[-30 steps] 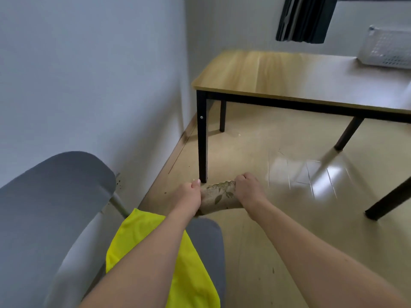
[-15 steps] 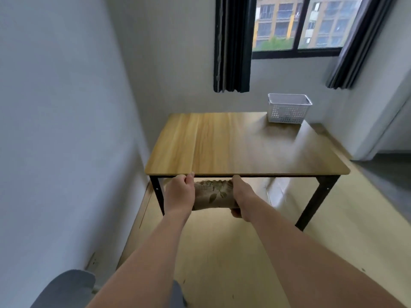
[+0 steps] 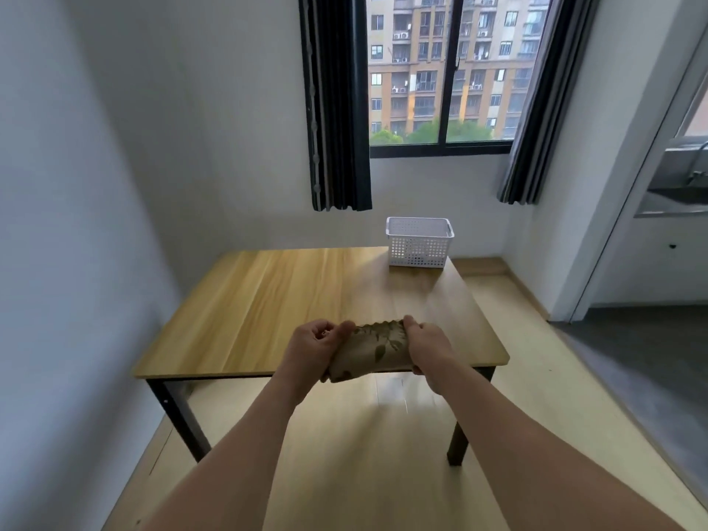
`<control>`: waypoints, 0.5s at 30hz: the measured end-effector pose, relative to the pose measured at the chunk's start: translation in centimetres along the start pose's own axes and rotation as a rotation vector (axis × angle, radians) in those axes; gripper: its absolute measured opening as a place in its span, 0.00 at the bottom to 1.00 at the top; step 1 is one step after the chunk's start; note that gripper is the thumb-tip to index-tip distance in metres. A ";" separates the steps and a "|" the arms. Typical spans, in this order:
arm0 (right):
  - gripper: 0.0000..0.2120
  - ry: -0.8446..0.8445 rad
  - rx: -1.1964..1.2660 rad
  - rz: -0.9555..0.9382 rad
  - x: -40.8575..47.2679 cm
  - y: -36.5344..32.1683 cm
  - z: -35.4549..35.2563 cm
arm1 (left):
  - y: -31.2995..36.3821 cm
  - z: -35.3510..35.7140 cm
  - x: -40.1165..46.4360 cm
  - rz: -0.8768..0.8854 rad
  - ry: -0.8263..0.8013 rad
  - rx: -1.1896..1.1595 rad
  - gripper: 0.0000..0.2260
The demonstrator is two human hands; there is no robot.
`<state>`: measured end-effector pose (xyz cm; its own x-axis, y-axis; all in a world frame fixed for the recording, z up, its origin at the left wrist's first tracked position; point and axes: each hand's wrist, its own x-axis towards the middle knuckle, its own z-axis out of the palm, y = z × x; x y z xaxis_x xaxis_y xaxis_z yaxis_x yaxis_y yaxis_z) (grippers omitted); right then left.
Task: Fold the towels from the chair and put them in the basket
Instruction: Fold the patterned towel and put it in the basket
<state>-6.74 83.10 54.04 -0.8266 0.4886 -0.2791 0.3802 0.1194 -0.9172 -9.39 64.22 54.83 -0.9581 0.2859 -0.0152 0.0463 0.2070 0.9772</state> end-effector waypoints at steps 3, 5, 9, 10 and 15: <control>0.21 -0.016 -0.013 -0.002 6.2 -0.3 -2.8 | 0.4 3.4 5.2 -0.005 -0.052 0.038 0.18; 0.21 -0.007 -0.033 -0.030 10.8 -0.9 -4.7 | 0.1 6.0 9.4 -0.001 -0.070 0.041 0.15; 0.20 0.032 -0.082 -0.047 19.3 -2.6 -9.7 | 0.5 11.8 18.2 -0.059 -0.163 0.007 0.14; 0.19 0.040 -0.099 -0.045 21.3 -2.9 -11.1 | 0.8 13.4 20.0 -0.068 -0.178 0.005 0.13; 0.18 0.037 -0.118 -0.076 31.7 -3.9 -18.1 | 3.0 21.7 28.7 -0.091 -0.213 -0.072 0.07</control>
<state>-26.89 113.79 53.93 -0.8397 0.5058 -0.1977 0.3651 0.2564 -0.8949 -30.61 93.34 52.74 -0.8757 0.4620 -0.1407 -0.0648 0.1763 0.9822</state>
